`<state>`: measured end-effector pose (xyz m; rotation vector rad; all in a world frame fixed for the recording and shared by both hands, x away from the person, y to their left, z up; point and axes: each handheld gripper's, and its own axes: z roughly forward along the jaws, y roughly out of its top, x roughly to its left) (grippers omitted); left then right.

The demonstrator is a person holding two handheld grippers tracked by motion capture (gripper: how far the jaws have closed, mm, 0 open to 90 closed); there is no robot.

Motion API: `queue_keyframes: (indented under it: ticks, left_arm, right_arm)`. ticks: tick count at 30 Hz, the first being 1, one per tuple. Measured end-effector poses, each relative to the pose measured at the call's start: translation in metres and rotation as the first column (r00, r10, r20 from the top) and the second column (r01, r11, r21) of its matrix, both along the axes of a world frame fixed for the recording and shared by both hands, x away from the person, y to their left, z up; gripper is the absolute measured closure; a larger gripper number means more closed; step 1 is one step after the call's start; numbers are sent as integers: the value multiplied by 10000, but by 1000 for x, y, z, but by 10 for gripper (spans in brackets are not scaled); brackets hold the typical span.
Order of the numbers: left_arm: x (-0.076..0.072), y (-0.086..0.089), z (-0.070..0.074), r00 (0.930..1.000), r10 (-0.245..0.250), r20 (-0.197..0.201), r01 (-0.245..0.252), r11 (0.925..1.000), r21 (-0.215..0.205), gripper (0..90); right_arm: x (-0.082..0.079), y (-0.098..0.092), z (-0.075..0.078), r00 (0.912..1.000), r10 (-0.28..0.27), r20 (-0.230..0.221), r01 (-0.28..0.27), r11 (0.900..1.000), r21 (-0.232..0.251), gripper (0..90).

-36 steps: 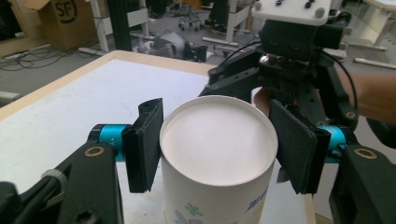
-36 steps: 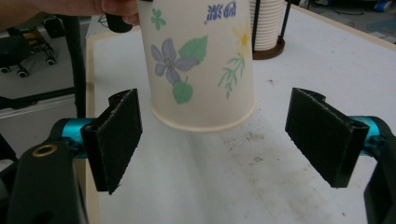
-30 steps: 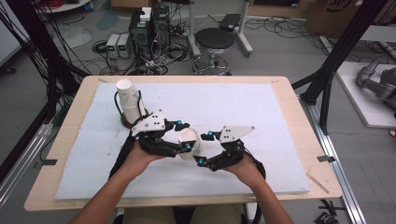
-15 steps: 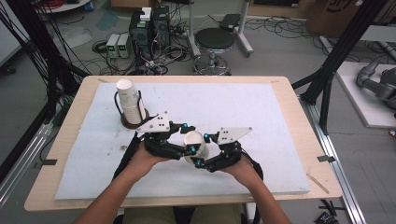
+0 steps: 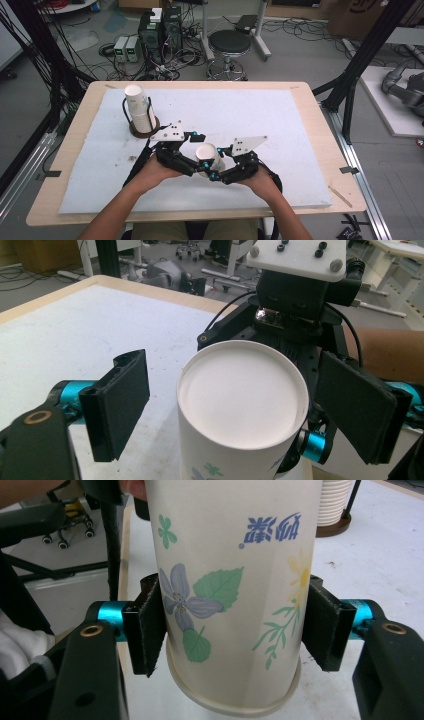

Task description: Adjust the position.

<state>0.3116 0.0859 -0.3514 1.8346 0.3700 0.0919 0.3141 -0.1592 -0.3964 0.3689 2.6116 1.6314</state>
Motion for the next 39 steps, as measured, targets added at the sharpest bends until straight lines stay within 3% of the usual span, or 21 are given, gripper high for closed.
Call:
queue_keyframes:
  ticks: [3,6,13,18,28,32,36,39]
  left_arm:
    - [0,4,2,9999,-102,-18,102,9999,-53,149]
    - [1,8,3,9997,-229,-18,229,9997,-22,149]
    - [3,15,6,9994,-349,40,347,9987,384,153]
    - [3,17,6,9990,-443,-32,444,9961,767,154]
    - [2,17,6,9972,-736,-151,749,9892,1258,155]
    - [2,16,5,9957,-901,-199,921,9848,1475,155]
    - [3,13,3,9943,-1025,-289,1060,9791,1735,161]
    - [2,12,3,9930,-1130,-353,1176,9760,1832,167]
  right_arm:
    - [0,-1,1,9999,47,166,-39,9989,-463,357]
    - [1,-2,2,9997,77,235,-63,9981,-617,357]
    - [5,-6,7,9996,162,228,-133,9926,-1206,357]
    - [7,-4,14,9981,455,418,-371,9824,-1832,357]
    - [9,4,24,9934,1050,471,-876,9552,-2827,357]
    - [10,8,27,9900,1299,554,-1036,9347,-3400,357]
    - [10,13,31,9869,1515,552,-1208,9214,-3694,357]
    - [10,18,34,9835,1694,629,-1285,9005,-4154,358]
